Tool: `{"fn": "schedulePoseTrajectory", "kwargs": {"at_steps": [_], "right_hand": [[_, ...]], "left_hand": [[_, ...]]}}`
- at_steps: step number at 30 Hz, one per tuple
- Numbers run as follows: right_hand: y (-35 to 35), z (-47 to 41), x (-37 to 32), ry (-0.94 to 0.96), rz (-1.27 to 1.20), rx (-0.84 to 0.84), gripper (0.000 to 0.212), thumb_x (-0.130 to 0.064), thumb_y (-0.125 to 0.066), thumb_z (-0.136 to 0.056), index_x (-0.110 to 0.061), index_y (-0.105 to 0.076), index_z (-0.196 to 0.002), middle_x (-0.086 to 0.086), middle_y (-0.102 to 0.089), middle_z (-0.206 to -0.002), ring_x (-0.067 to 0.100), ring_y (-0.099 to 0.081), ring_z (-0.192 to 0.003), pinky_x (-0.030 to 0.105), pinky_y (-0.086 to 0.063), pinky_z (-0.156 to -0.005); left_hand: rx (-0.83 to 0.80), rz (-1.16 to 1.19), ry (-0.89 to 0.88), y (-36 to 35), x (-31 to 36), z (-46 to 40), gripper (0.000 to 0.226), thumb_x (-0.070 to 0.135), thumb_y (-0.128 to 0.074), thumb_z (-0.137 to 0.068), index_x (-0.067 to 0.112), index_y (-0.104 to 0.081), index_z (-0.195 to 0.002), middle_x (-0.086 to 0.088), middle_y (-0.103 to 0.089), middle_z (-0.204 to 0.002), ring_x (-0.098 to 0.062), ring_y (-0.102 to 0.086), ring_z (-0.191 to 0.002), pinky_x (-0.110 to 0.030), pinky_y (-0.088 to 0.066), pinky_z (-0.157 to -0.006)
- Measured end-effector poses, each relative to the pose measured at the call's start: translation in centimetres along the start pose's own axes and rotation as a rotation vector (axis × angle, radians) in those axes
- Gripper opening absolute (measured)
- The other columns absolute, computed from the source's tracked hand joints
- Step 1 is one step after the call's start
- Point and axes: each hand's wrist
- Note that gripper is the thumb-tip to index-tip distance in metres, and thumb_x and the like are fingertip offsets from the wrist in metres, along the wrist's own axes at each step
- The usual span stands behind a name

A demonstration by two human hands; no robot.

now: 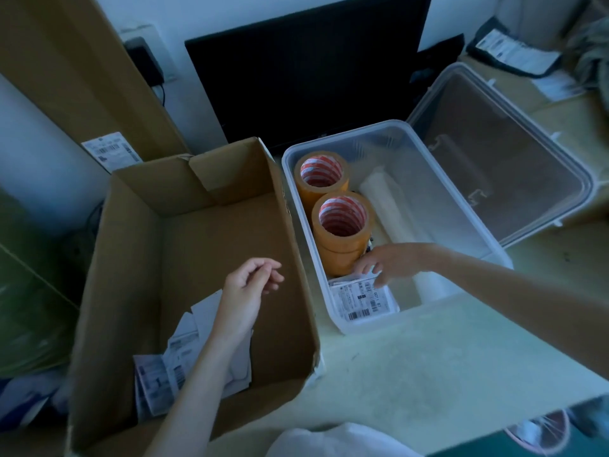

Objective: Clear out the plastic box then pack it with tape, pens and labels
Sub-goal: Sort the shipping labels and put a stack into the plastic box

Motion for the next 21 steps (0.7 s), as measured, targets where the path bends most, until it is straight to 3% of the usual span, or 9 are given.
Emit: {"fn": "schedulePoseTrajectory", "kwargs": {"at_steps": [3, 7, 12, 18, 21], "right_hand": [[0.3, 1.0, 0.0, 0.034, -0.101, 0.067, 0.045, -0.004, -0.063, -0.088, -0.015, -0.056, -0.131, -0.002, -0.057, -0.127, 0.018, -0.055, -0.119, 0.032, -0.044, -0.103], [0.0, 3.5, -2.0, 0.175, -0.295, 0.161, 0.026, 0.005, -0.057, -0.088, -0.005, -0.064, -0.111, 0.001, -0.066, -0.096, 0.020, -0.063, -0.097, 0.037, -0.051, -0.096], [-1.1, 5.8, -6.6, 0.323, -0.469, 0.275, 0.022, 0.005, -0.058, -0.088, -0.014, -0.068, -0.090, 0.003, -0.069, -0.081, 0.015, -0.066, -0.080, 0.030, -0.056, -0.083], [-3.5, 6.3, -11.8, 0.387, -0.407, 0.455, 0.013, -0.007, -0.060, -0.090, -0.018, -0.067, -0.092, -0.001, -0.070, -0.080, 0.012, -0.066, -0.076, 0.027, -0.056, -0.073], [-4.5, 5.9, -13.2, 0.407, -0.424, 0.536, 0.017, -0.007, -0.060, -0.090, -0.023, -0.065, -0.089, -0.002, -0.071, -0.077, 0.009, -0.068, -0.073, 0.027, -0.057, -0.074]], "left_hand": [[0.004, 0.001, -0.004, 0.4, -0.2, 0.2, 0.022, 0.010, -0.046, -0.097, 0.020, -0.065, -0.093, -0.001, -0.066, -0.084, -0.006, -0.062, -0.077, -0.021, -0.051, -0.073], [0.013, -0.008, -0.013, 1.4, -0.5, 0.5, 0.022, 0.011, -0.047, -0.097, 0.021, -0.065, -0.092, 0.000, -0.066, -0.084, -0.005, -0.063, -0.076, -0.021, -0.051, -0.073], [0.015, -0.086, -0.031, 3.3, -0.9, 1.1, 0.019, 0.014, -0.046, -0.097, 0.022, -0.064, -0.094, 0.002, -0.066, -0.086, -0.004, -0.063, -0.079, -0.019, -0.049, -0.074], [0.037, -0.324, 0.011, 6.4, -3.0, 1.8, 0.016, 0.019, -0.045, -0.099, 0.023, -0.061, -0.097, 0.008, -0.065, -0.089, -0.002, -0.061, -0.081, -0.015, -0.046, -0.070], [0.011, -0.511, 0.102, 8.2, -5.5, 2.1, 0.012, 0.025, -0.046, -0.099, 0.026, -0.058, -0.100, 0.006, -0.065, -0.098, -0.007, -0.061, -0.085, -0.023, -0.050, -0.071]]}}
Point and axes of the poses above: each hand's wrist, its own z-axis away from the middle knuckle, its own y-axis out of the back of the hand, x = y × z
